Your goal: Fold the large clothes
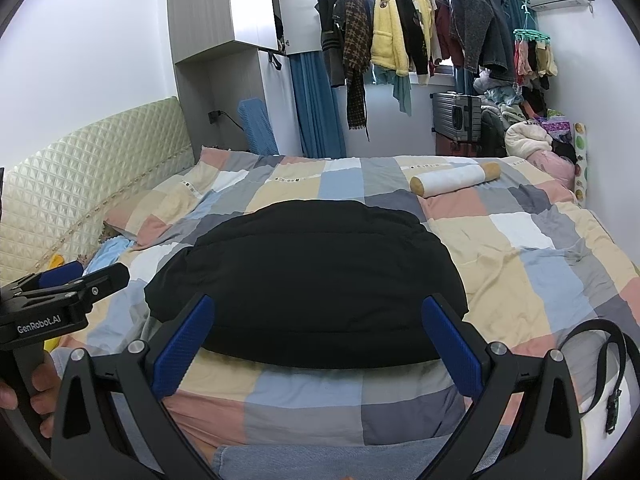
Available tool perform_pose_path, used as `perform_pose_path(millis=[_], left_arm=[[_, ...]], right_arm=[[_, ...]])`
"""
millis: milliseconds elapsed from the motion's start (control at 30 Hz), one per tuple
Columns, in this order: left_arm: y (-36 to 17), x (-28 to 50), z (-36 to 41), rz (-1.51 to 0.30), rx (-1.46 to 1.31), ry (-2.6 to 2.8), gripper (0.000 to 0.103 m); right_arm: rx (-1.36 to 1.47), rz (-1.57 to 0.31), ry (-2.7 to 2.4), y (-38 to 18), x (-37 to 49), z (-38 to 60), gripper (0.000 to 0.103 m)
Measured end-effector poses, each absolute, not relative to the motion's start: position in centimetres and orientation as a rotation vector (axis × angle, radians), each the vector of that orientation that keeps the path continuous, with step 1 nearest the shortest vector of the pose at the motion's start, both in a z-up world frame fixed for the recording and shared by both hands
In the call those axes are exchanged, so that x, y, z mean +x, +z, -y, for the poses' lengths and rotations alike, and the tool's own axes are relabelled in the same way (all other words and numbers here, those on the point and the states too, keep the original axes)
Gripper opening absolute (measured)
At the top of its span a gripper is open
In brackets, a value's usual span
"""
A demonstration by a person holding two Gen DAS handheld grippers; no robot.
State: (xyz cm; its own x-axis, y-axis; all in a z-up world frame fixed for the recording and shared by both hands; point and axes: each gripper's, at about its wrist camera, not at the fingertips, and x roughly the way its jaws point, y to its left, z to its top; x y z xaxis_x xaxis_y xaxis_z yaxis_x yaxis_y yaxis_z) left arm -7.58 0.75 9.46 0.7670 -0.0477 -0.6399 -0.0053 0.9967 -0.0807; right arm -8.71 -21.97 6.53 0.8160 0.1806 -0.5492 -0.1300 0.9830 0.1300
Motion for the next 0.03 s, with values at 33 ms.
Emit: perform_pose_path(millis=[33], left_arm=[[9.45, -7.58, -0.76, -0.697, -0.079, -0.024, 0.102]], right_arm=[[0.088, -0.594, 0.166, 6.56, -8.71, 21.97, 0.103]])
